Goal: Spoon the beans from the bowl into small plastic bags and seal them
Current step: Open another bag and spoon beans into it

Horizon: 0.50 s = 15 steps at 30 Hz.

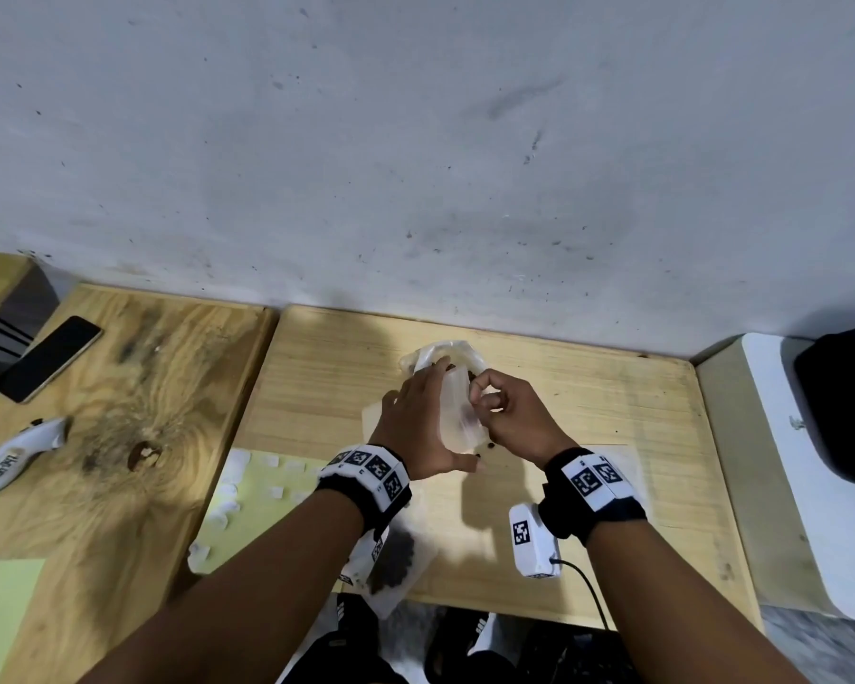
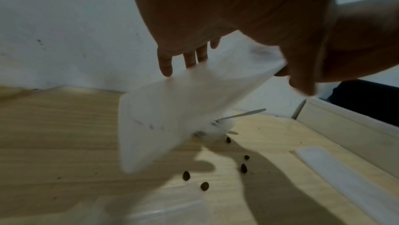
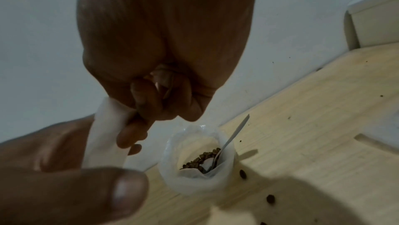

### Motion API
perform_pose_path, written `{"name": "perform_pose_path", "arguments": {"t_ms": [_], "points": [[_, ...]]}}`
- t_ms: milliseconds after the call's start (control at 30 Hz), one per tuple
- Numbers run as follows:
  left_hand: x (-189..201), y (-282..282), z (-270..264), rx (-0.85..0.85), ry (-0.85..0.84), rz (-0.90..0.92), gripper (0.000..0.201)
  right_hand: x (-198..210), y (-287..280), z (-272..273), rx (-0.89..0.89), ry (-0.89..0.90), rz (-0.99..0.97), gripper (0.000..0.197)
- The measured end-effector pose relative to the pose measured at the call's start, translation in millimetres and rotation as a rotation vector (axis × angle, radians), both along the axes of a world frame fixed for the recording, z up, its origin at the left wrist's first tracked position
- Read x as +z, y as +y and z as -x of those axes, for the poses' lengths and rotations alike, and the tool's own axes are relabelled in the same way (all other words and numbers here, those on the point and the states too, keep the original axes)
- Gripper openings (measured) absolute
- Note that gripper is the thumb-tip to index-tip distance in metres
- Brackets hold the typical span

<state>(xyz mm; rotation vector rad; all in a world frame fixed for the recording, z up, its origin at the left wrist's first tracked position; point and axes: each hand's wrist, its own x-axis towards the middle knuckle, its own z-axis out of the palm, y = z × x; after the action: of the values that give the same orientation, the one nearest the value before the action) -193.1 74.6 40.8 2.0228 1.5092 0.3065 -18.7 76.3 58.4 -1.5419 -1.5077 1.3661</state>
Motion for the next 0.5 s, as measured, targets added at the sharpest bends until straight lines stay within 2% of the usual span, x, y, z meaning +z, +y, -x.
{"name": "perform_pose_path", "arguments": {"t_ms": [167, 333, 433, 500], "points": [[-4.2, 1.2, 5.1, -0.056, 0.035, -0.063, 0.123, -3.6, 3.6, 0.4, 0.049, -0.069, 0.005, 0.020], [-5.1, 1.2, 8.4, -0.156, 0.036, -0.150, 0.121, -12.8, 6.7, 5.4, 0.174, -0.186, -0.034, 0.025], [-5.1, 1.1, 10.7, -0.162, -0.004, -0.122, 0.116, -19.9, 8.3, 7.0, 0.134, -0.294, -0.061, 0.018], [-4.3, 1.7, 13.5, -0.145, -0.049, -0.079, 0.111, -18.5, 8.9, 7.6, 0.108, -0.353, -0.059, 0.026]]}}
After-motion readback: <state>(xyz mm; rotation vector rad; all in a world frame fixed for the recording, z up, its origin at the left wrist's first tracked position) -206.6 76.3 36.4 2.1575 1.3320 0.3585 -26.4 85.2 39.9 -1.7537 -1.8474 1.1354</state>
